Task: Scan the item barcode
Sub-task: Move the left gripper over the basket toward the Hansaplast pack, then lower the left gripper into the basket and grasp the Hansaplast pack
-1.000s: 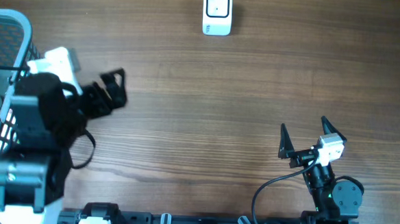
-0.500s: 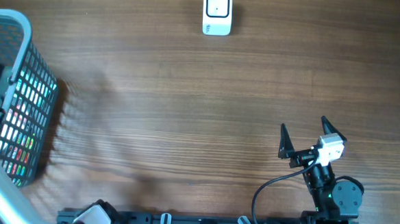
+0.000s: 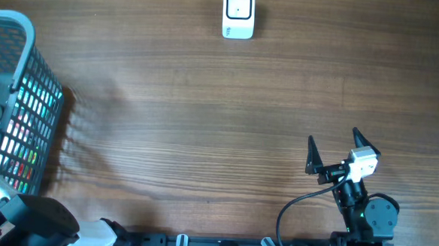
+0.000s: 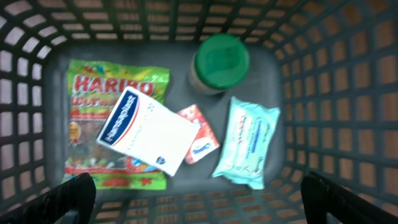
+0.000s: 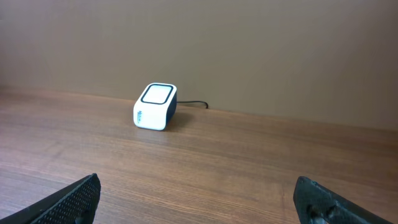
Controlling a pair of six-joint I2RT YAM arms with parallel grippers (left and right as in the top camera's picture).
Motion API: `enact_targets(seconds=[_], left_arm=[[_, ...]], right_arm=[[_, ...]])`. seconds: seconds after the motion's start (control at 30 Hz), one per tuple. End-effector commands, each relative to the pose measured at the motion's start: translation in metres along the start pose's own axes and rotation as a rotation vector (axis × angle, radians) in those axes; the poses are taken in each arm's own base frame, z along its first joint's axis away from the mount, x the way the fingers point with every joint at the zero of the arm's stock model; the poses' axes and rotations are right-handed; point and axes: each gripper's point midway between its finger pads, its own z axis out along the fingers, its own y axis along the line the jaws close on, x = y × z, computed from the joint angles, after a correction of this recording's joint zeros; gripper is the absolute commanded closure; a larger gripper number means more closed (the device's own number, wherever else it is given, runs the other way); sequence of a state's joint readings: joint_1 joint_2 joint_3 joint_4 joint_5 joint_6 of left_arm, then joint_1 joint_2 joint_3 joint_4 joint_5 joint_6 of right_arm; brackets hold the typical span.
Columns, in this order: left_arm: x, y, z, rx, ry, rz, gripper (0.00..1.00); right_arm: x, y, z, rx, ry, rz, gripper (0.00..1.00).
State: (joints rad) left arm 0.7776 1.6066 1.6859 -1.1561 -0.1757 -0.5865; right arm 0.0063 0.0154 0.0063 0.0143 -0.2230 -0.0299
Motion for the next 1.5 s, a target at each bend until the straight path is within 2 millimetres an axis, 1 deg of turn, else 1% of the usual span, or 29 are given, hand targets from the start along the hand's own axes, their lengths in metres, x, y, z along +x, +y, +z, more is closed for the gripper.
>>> enact_targets(seconds=[0.0, 0.1, 0.17, 0.23, 0.3, 0.33, 0.37, 0.43, 0.47, 0.53, 0.6, 0.73, 0.87, 1.0, 1.13, 1.3, 1.47], left_arm=[[0.003, 0.009, 0.01, -0.059, 0.028, 0.026, 0.0], [0.011, 0.013, 0.019, -0.085, 0.056, -0.053, 0.0], [0.021, 0.019, 0.029, -0.125, 0.088, -0.187, 0.0], [0.026, 0.021, 0.034, -0.149, 0.102, -0.27, 0.0], [0.025, 0.018, 0.037, -0.143, 0.097, -0.342, 0.0], [0.024, 0.013, 0.037, -0.12, 0.102, -0.372, 0.0], [0.024, 0.012, 0.037, -0.115, 0.101, -0.371, 0.0], [0.016, 0.023, 0.037, -0.171, 0.042, -0.359, 0.0], [0.014, 0.025, 0.038, -0.182, 0.029, -0.372, 0.0], [0.011, 0.03, 0.039, -0.207, 0.003, -0.437, 0.0], [0.014, 0.034, 0.043, -0.238, -0.003, -0.518, 0.0], [0.026, 0.039, 0.063, -0.314, 0.023, -0.638, 0.0], [0.04, 0.042, 0.097, -0.401, 0.057, -0.711, 0.0], [0.044, 0.04, 0.125, -0.425, 0.064, -0.733, 0.0], [0.046, 0.035, 0.142, -0.417, 0.071, -0.737, 0.0], [0.046, 0.03, 0.149, -0.399, 0.08, -0.753, 0.0], [0.059, 0.031, 0.152, -0.427, 0.134, -0.764, 0.0]], right_arm=[[-0.001, -0.001, 0.0, 0.012, -0.006, 0.009, 0.0], [-0.001, -0.001, 0.0, 0.012, -0.006, 0.009, 0.0], [-0.001, -0.001, 0.0, 0.012, -0.006, 0.009, 0.0], [-0.001, -0.001, 0.0, 0.012, -0.006, 0.009, 0.0], [-0.001, -0.001, 0.0, 0.012, -0.006, 0.009, 0.01], [-0.001, -0.001, 0.0, 0.012, -0.006, 0.009, 0.0], [-0.001, -0.001, 0.0, 0.012, -0.006, 0.009, 0.0], [-0.001, -0.001, 0.0, 0.012, -0.006, 0.009, 0.0], [-0.001, -0.001, 0.0, 0.012, -0.006, 0.009, 0.0], [-0.001, -0.001, 0.0, 0.012, -0.006, 0.008, 0.0], [-0.001, -0.001, 0.0, 0.012, -0.006, 0.009, 0.0], [-0.001, -0.001, 0.0, 0.012, -0.006, 0.009, 0.0], [-0.001, -0.001, 0.0, 0.012, -0.006, 0.009, 0.0], [-0.001, -0.001, 0.0, 0.012, -0.006, 0.009, 0.0], [-0.001, -0.001, 0.0, 0.012, -0.006, 0.009, 0.0], [-0.001, -0.001, 0.0, 0.012, -0.006, 0.009, 0.0], [-0.001, -0.001, 0.0, 0.012, -0.006, 0.009, 0.0]])
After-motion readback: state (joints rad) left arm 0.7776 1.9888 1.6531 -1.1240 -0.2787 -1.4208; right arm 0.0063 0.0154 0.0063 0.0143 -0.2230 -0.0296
